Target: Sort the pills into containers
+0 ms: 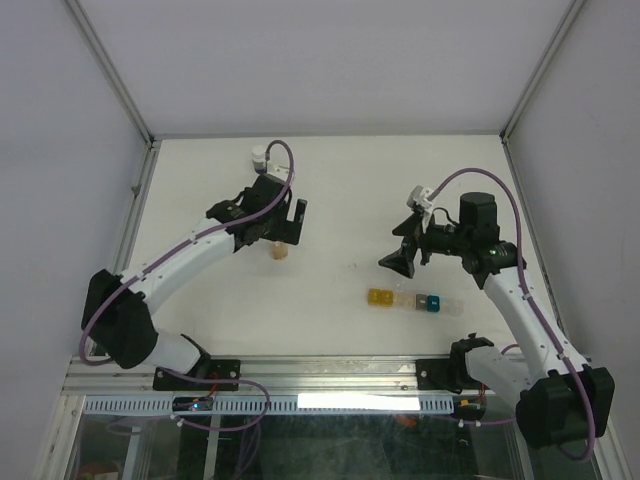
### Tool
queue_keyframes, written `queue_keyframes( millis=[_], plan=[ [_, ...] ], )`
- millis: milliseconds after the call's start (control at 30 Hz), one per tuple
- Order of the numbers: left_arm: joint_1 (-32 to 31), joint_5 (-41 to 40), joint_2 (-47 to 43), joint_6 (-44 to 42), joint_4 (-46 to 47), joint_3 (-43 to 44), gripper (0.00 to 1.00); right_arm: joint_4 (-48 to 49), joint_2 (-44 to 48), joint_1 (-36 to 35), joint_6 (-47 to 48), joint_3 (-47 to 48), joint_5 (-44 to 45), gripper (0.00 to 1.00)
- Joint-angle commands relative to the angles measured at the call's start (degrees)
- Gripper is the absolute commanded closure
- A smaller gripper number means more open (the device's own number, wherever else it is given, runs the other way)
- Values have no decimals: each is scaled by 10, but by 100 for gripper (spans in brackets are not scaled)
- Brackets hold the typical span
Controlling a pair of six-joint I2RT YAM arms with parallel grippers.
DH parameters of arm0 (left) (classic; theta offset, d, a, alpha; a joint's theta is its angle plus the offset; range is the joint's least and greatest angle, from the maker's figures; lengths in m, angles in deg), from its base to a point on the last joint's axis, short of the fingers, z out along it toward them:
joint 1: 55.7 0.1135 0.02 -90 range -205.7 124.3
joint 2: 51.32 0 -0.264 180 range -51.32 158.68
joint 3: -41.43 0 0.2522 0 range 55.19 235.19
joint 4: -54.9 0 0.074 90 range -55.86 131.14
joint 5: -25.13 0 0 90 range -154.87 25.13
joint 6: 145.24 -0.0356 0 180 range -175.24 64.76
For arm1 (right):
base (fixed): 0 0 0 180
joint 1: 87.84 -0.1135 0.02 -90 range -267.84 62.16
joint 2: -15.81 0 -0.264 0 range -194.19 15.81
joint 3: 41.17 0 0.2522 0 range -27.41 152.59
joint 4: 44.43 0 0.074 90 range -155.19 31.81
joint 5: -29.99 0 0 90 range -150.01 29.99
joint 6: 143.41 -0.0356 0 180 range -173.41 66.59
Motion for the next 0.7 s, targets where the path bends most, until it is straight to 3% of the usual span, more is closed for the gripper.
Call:
queue_keyframes(
  millis=[0,133,233,333,467,667],
  plan=[
    [3,105,-105,-24,41,20,6,59,3,30,-60,-7,4,0],
    [-58,254,-176,-66,189,-75,8,9,-16,50,-37,6,30,1],
    [-180,266,-188,-153,319,-154,9,-82,-51,62,12,33,58,1],
    [-236,314,-175,-253,474,-261,8,-139,-74,90,65,49,67,5],
    [-247,365,-120,-340,680,-344,4,-167,-90,147,118,53,70,12],
    [-247,373,26,-417,726,-292,1,-173,-153,167,164,48,66,36]
  ],
)
